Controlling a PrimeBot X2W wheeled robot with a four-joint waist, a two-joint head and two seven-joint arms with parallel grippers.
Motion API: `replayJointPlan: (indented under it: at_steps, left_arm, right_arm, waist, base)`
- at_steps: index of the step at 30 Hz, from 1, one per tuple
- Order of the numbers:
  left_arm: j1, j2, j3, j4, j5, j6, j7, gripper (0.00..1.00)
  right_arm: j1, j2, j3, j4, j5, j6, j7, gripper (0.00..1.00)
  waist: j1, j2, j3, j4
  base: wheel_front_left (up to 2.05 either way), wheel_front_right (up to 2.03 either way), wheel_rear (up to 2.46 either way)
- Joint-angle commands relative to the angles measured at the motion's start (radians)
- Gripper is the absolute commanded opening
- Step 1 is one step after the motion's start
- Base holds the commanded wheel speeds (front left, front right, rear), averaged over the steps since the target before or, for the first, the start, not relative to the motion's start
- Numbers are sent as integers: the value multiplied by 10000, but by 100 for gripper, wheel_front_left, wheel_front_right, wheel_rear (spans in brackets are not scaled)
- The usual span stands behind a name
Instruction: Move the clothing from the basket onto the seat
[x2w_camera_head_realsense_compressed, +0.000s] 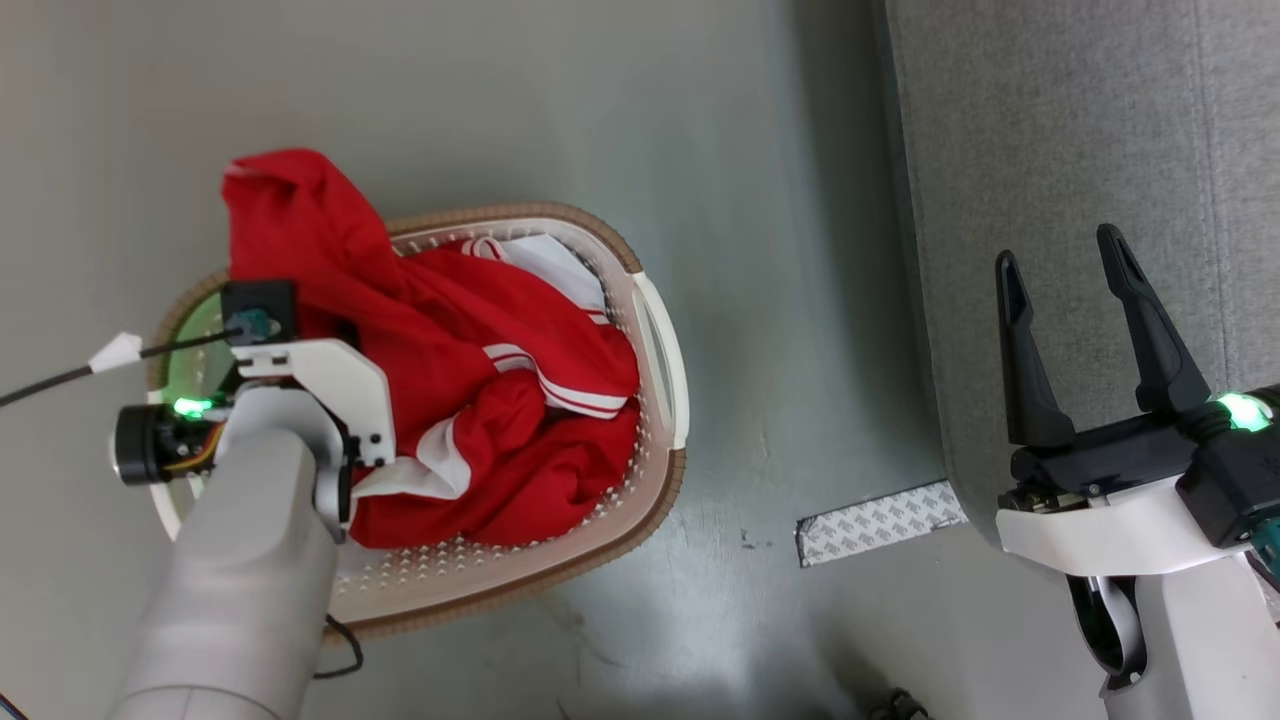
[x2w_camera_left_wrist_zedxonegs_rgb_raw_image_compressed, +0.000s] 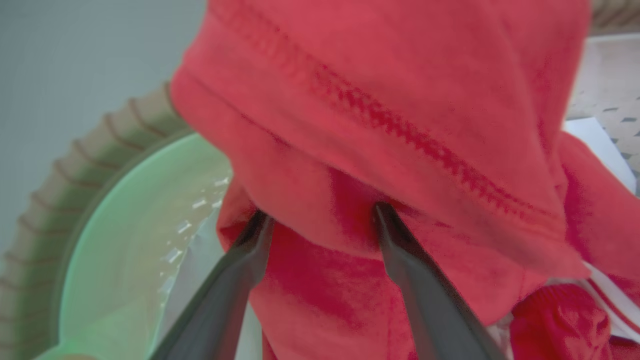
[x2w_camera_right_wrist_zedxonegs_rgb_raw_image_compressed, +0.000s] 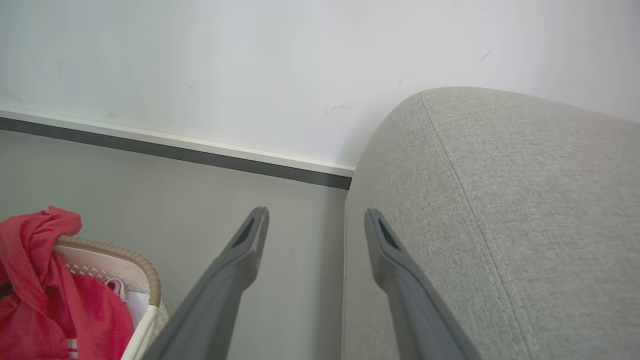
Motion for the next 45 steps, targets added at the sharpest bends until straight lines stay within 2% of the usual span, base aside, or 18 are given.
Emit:
replayJointPlan:
  at_steps: [1, 7, 8, 9, 10, 13, 18, 20, 25, 30, 33, 37, 45]
  left_arm:
    - [-146, 86, -24, 72, -48, 13, -48, 100]
    - [-480, 124, -179, 342, 3, -35, -227, 100]
    - [-526, 127, -206, 372, 12, -43, -281, 46]
    - [-545, 77, -252, 396, 26, -14, -327, 11]
    - [-568, 80, -289, 425, 36, -34, -406, 0]
    - [-578, 10, -387, 546, 5, -129, -517, 0]
    - [-273, -249, -462, 766, -237, -571, -765, 0]
    - [-65, -410, -477, 813, -400, -884, -942, 0]
    - [688, -672, -443, 844, -999, -1998, -1317, 0]
    - [1497, -763, -504, 521, -1738, -2662, -1578, 0]
    - [2038, -785, -789, -36, -2559, -2841, -1648, 0]
    - [2913, -784, -1642, -1402, -3775, -2876, -1563, 0]
    - [4579, -550, -1799, -4205, -4476, -2810, -1181, 0]
  right_arm:
    - [-144, 34, 37, -36, 57, -24, -1, 100]
    - [-188, 35, 120, -48, 176, -24, -1, 100]
    - [-187, 35, 130, -38, 186, -24, -1, 100]
    - [-191, 35, 133, -24, 190, -24, -1, 100]
    - [-195, 35, 136, -8, 208, -24, -1, 100]
    - [-173, 32, 96, 67, 248, -24, -1, 100]
    - [-9, 31, 35, 297, 244, -24, 0, 100]
    - [103, 31, 26, 427, 213, -24, -1, 100]
    - [503, 24, -124, 748, 72, -24, -1, 100]
    - [1074, 19, -312, 1051, -97, -25, 0, 100]
    - [1446, 19, -391, 1172, -163, -25, -1, 100]
    - [1900, -40, -453, 1328, -239, -25, -1, 100]
    - [2549, -95, -433, 1432, -311, -25, -1, 100]
  waist:
    - [-1, 0, 153, -55]
    - [-1, 0, 404, -134]
    - [-1, 0, 425, -144]
    - [-1, 0, 438, -150]
    - [-1, 0, 443, -154]
    - [-1, 0, 353, -121]
    - [-1, 0, -225, 146]
    - [-1, 0, -607, 275]
    - [-1, 0, -1822, 634]
    - [-1, 0, -3130, 1013]
    - [-1, 0, -3849, 1196]
    - [-1, 0, -4682, 1390]
    - [-1, 0, -5991, 1563]
  base:
    - [0, 0, 0]
    - [0, 0, 0]
    - [0, 0, 0]
    - [0, 0, 0]
    - [0, 0, 0]
    - [0, 0, 0]
    - [0, 0, 0]
    - [0, 0, 0]
    - [0, 0, 0]
    - [0, 0, 0]
    - [0, 0, 0]
    - [0, 0, 0]
    - [0, 0, 0]
